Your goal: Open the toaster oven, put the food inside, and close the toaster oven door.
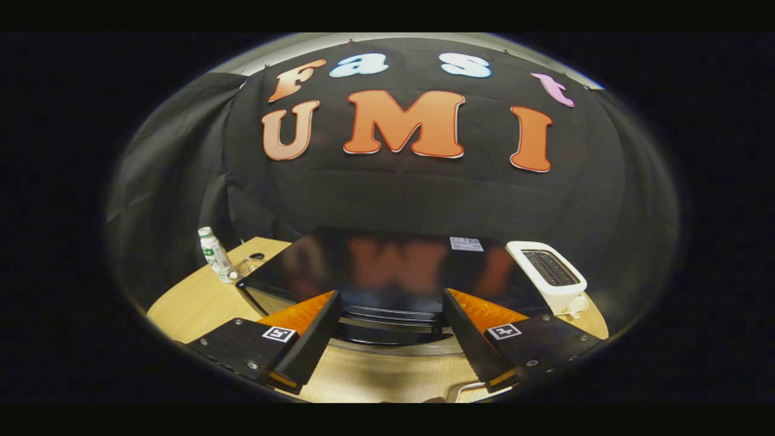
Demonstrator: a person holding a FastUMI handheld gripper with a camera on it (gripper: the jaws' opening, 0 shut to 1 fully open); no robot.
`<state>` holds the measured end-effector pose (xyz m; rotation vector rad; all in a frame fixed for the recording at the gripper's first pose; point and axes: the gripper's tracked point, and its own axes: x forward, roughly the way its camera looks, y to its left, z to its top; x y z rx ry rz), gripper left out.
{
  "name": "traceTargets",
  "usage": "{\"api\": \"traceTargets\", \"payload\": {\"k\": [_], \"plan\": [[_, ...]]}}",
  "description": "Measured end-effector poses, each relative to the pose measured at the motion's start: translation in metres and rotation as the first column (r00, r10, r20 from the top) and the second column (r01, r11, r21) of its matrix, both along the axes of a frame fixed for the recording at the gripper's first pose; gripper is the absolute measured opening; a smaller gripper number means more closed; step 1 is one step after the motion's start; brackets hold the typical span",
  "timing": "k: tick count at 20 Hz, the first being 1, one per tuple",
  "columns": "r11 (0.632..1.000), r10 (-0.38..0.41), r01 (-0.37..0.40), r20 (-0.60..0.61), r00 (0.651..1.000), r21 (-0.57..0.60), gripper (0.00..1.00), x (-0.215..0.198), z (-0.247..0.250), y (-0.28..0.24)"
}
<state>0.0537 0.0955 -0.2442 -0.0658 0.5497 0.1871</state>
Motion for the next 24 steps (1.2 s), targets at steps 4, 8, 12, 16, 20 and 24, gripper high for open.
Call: {"api": "traceTargets", "payload": {"k": [4, 8, 12, 16, 20, 24], "plan": [[0.999, -0.016, 0.016, -0.001, 1.0, 0.05, 0.98, -0.004, -0.009, 0.008], [0.998, 0.021, -0.024, 0.059, 0.998, 0.058, 0.95, -0.019, -0.005, 0.01], [0.992, 0.02, -0.022, 0.021, 1.0, 0.121, 0.8, -0.039, -0.009, 0.005], [0.993, 0.08, -0.078, -0.022, 0.997, 0.094, 0.72, -0.073, -0.012, 0.006], [0.987, 0.152, -0.145, -0.105, 0.983, 0.074, 0.72, -0.116, -0.03, 0.008], [0.977, 0.211, -0.198, -0.236, 0.948, 0.081, 0.72, -0.157, -0.063, 0.013]]}}
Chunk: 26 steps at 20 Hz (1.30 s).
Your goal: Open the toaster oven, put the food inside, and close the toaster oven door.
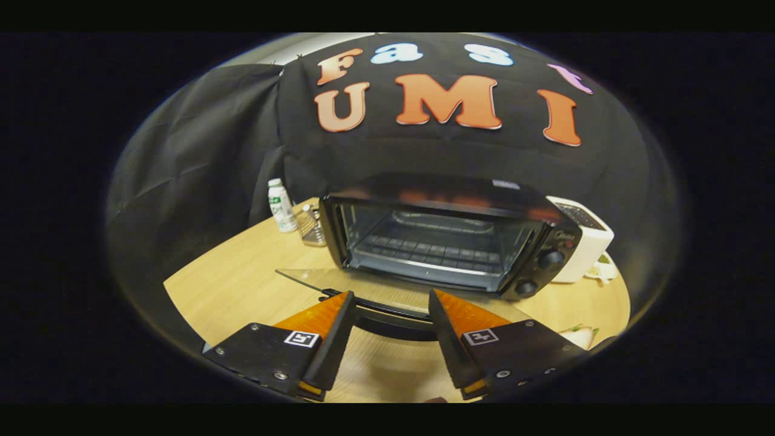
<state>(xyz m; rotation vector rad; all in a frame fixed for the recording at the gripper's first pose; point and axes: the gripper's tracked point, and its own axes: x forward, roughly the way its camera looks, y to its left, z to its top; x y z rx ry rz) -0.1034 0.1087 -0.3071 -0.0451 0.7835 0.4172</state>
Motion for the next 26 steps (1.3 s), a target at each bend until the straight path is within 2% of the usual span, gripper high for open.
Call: {"api": "traceTargets", "payload": {"k": [5, 8, 11, 17, 20, 26], "plan": [[0.998, 0.051, -0.056, -0.157, 0.986, -0.03, 0.72, -0.03, -0.044, 0.005], [0.996, 0.042, -0.059, -0.241, 0.97, -0.063, 0.72, -0.037, -0.067, 0.005], [0.998, 0.038, -0.047, -0.214, 0.976, -0.041, 0.72, -0.023, -0.069, 0.012], [1.0, -0.021, 0.022, -0.262, 0.965, 0.002, 0.71, -0.018, -0.066, 0.003], [0.999, -0.049, 0.051, -0.271, 0.961, -0.001, 0.75, -0.022, -0.059, -0.011], [0.991, -0.129, 0.133, -0.145, 0.981, 0.022, 0.78, -0.008, -0.005, -0.059]]}}
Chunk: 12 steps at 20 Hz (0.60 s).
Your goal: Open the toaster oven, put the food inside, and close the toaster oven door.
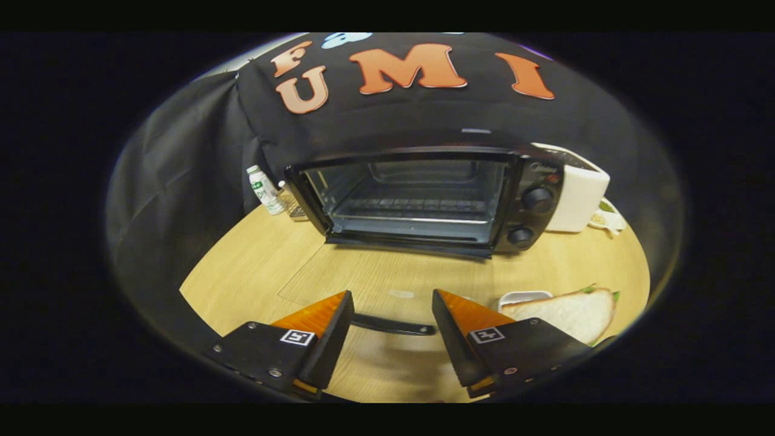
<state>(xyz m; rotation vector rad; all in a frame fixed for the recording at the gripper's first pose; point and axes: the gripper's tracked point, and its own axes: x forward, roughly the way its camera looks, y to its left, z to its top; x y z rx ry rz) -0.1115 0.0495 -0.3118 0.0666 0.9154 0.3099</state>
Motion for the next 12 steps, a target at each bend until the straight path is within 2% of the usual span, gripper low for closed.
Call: {"api": "traceTargets", "payload": {"k": [6, 9, 12], "plan": [[0.987, -0.127, 0.132, 0.055, 0.99, -0.089, 0.8, 0.012, 0.035, -0.098], [0.969, -0.187, 0.186, 0.011, 0.982, -0.161, 0.93, 0.006, 0.022, -0.153], [0.961, -0.222, 0.202, -0.091, 0.971, -0.192, 0.99, -0.008, -0.006, -0.179]]}}
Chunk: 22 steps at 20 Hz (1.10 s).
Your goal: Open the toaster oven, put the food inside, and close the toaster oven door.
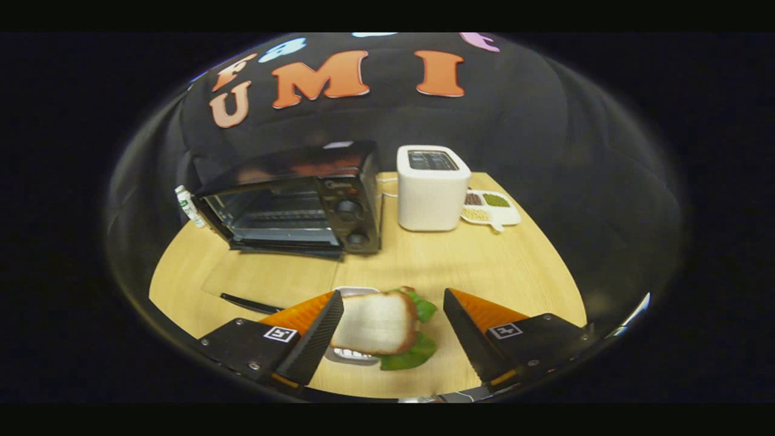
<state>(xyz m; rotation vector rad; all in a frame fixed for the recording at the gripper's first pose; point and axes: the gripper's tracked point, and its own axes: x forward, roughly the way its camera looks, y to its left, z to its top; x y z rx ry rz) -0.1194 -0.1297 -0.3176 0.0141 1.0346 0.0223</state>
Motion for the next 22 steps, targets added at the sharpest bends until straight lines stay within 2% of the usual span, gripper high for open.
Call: {"api": "traceTargets", "payload": {"k": [3, 6, 7, 8, 9, 12, 15, 19, 22], "plan": [[0.999, -0.021, 0.024, -0.079, 0.997, 0.043, 0.99, -0.009, -0.026, -0.002], [0.986, -0.046, 0.069, -0.15, 0.988, 0.153, 0.99, -0.017, -0.042, 0.011], [0.979, -0.054, 0.087, -0.178, 0.983, 0.185, 0.96, -0.017, -0.047, 0.019], [0.973, -0.046, 0.092, -0.211, 0.976, 0.212, 0.91, -0.021, -0.052, 0.029], [0.971, -0.035, 0.086, -0.224, 0.974, 0.222, 0.81, -0.023, -0.056, 0.034], [0.969, -0.013, 0.066, -0.218, 0.976, 0.238, 0.66, -0.019, -0.05, 0.038], [0.954, -0.03, 0.093, -0.217, 0.976, 0.287, 0.4, -0.018, -0.039, 0.047], [0.965, -0.033, 0.077, -0.172, 0.984, 0.251, 0.32, -0.011, -0.015, 0.048], [0.96, -0.061, 0.081, -0.082, 0.995, 0.267, 0.31, 0.015, 0.02, 0.059]]}}
